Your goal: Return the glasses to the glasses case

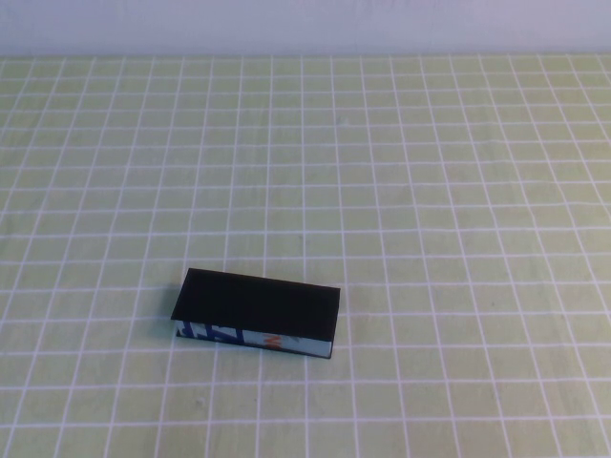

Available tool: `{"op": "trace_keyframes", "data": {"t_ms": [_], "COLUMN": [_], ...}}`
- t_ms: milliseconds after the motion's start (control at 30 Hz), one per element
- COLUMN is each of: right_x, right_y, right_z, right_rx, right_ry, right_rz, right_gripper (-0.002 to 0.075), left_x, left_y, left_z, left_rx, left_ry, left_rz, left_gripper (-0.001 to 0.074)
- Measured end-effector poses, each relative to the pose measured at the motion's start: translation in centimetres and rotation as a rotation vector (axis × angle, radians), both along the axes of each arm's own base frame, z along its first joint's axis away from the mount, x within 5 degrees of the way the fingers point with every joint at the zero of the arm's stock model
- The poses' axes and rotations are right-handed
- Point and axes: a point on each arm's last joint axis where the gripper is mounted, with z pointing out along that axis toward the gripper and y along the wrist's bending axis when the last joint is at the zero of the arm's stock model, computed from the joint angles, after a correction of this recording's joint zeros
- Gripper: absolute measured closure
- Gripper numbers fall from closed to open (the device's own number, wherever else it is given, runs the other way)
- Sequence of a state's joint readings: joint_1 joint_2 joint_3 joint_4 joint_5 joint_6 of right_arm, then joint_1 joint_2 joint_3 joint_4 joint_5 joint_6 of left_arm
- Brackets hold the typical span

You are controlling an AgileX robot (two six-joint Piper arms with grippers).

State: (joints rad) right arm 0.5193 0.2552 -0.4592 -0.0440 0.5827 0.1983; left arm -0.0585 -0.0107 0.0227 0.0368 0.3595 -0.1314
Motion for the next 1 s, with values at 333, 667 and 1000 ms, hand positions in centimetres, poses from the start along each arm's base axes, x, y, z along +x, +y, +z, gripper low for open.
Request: {"op": "trace_keyframes", "data": {"t_ms": [333,667,1000], "right_x": [-1.2,-0.6,0.5], "right_y": [-2.2,-3.0,-3.1], "right_z": [0.6,-5.8,-12.1], "right_rx": [0.048,0.029,-0.025], "right_ry": [-0.113,-0.196,-0.067], "right_rz": [-0.349,-0.525,-0.551], "right_gripper": [0.0743,0.0743,0.0743], "left_x": [0.0,0.0,0.0], "left_y": [0.0,0.0,0.0], "left_z": [0.0,0.0,0.0], "left_rx": [0.000,0.000,0.000], "left_ry": [0.000,0.000,-0.002], "left_rz": [0.000,0.000,0.000], "left_gripper": [0.0738,0.0738,0.0738]}}
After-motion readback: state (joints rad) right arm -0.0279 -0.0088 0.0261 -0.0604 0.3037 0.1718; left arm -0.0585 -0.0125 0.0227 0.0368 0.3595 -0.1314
